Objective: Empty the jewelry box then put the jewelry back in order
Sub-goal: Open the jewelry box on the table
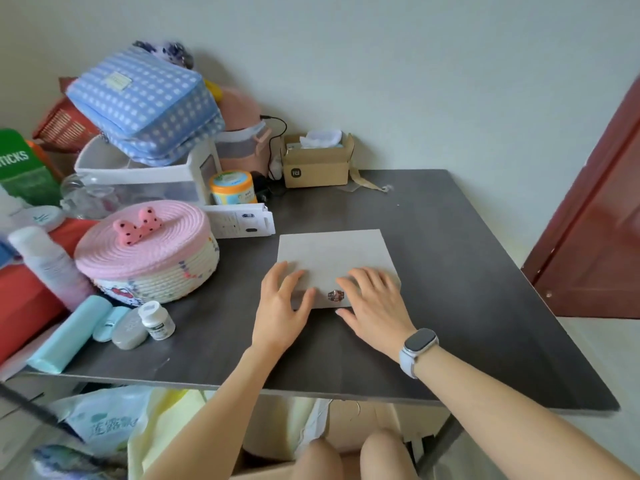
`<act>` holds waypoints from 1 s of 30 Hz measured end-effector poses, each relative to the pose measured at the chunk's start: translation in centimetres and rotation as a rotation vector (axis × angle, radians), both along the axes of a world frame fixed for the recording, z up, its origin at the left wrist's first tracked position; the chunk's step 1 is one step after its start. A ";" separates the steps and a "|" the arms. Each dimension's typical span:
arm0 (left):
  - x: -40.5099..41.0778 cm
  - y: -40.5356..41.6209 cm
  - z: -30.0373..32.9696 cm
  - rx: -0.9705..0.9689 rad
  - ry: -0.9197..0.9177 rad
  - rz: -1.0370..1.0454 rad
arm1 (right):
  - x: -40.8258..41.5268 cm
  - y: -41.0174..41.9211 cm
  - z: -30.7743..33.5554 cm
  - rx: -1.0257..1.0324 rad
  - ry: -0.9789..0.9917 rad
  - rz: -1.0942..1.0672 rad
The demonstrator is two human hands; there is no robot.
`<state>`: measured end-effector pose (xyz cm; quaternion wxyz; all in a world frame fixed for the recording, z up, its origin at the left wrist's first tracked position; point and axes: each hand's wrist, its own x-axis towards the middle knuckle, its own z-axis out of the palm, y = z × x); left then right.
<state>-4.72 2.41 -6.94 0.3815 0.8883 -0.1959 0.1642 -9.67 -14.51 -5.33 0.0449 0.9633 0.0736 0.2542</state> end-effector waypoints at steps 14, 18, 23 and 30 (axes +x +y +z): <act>0.3 0.4 -0.2 -0.139 0.074 0.058 | 1.0 -0.9 0.0 -0.027 -0.144 0.076; 0.1 0.5 0.2 -0.149 0.146 0.089 | 0.5 -1.3 0.4 0.285 -0.142 -0.029; -0.5 0.9 -0.1 -0.145 0.295 0.209 | -1.2 -1.2 -0.7 0.733 -0.011 -0.250; -0.9 0.9 0.3 -0.194 0.341 0.240 | -1.3 -1.2 -0.8 0.819 -0.025 -0.195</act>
